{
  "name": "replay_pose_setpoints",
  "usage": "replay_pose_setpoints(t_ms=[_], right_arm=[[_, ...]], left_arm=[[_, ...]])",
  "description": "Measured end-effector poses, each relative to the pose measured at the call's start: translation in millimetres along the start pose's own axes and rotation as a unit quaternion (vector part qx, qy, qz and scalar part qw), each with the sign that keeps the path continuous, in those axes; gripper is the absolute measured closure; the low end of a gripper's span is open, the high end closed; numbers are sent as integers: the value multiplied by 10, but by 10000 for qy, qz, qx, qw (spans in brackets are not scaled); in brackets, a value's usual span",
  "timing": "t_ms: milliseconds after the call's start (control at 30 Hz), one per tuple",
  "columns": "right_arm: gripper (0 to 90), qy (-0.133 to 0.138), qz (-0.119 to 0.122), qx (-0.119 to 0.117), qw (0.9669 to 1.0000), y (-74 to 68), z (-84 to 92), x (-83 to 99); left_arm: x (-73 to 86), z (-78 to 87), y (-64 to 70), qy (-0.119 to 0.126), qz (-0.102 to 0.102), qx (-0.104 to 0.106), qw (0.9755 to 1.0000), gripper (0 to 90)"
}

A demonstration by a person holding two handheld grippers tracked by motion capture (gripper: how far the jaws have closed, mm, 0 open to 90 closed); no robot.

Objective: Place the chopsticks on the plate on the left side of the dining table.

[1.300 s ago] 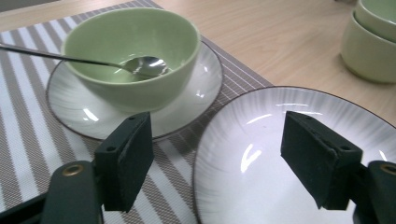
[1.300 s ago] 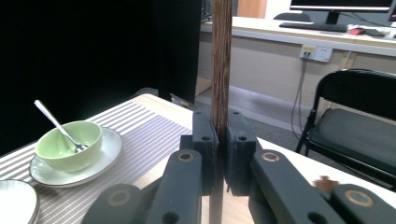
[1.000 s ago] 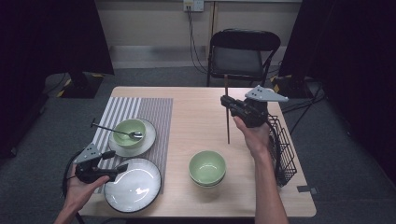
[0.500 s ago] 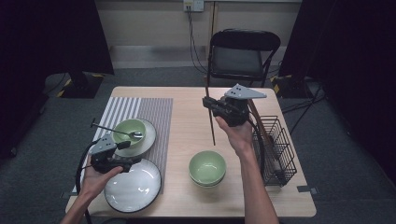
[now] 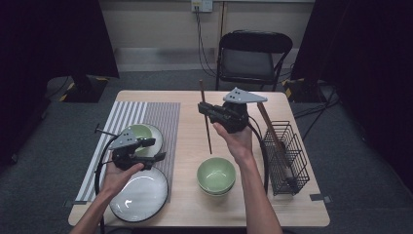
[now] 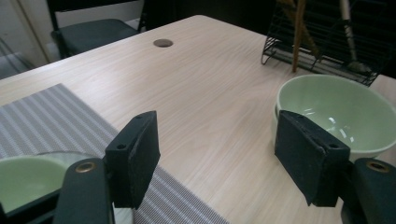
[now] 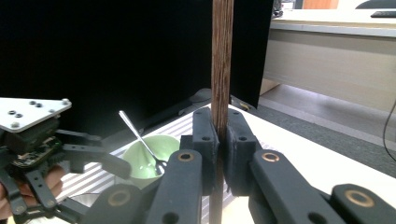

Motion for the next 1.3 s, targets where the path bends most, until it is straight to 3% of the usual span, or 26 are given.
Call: replay_pose_setpoints(t_ms=[133, 267, 500, 667, 767, 967, 1033, 1200, 1300], right_arm=[[854, -21, 36, -99, 9999, -71, -54, -8], [854, -1, 76, -209, 9998, -153, -90, -36], [854, 23, 91, -367, 9993, -258, -155, -26], [854, 35, 114, -479, 9988, -346, -216, -11], [854, 55, 131, -569, 9983, -416, -247, -8], [854, 73, 118, -726, 9973, -530, -315, 17], [854, 73, 117, -784, 9968, -571, -346, 38], [854, 75, 38, -945, 9955, -654, -397, 87], [854, 76, 59, -998, 9950, -697, -401, 91]], left_arm=[[-102, -60, 54, 130, 65, 302, 9994, 322], [-204, -123, 91, 223, -13, 393, 9990, 349], [-355, -224, 192, 465, 137, 755, 9960, 363], [-427, -321, 251, 444, -104, 896, 9949, 430], [-474, -352, 313, 558, -88, 1035, 9930, 450], [-489, -358, 353, 587, -79, 1147, 9916, 469], [-498, -349, 347, 671, -5, 1233, 9901, 510], [-498, -316, 312, 766, 84, 1167, 9902, 660], [-491, -279, 262, 827, 220, 1225, 9888, 710]])
Point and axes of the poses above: each handheld gripper's, and its own axes: z roughly backward along the jaws, x roughly out of its underside, y roughly to its right, the point moved 7 cm from there along -z, roughly forward along the jaws, and after that the axes turned 2 degrees about y, right-handed, at the moved point
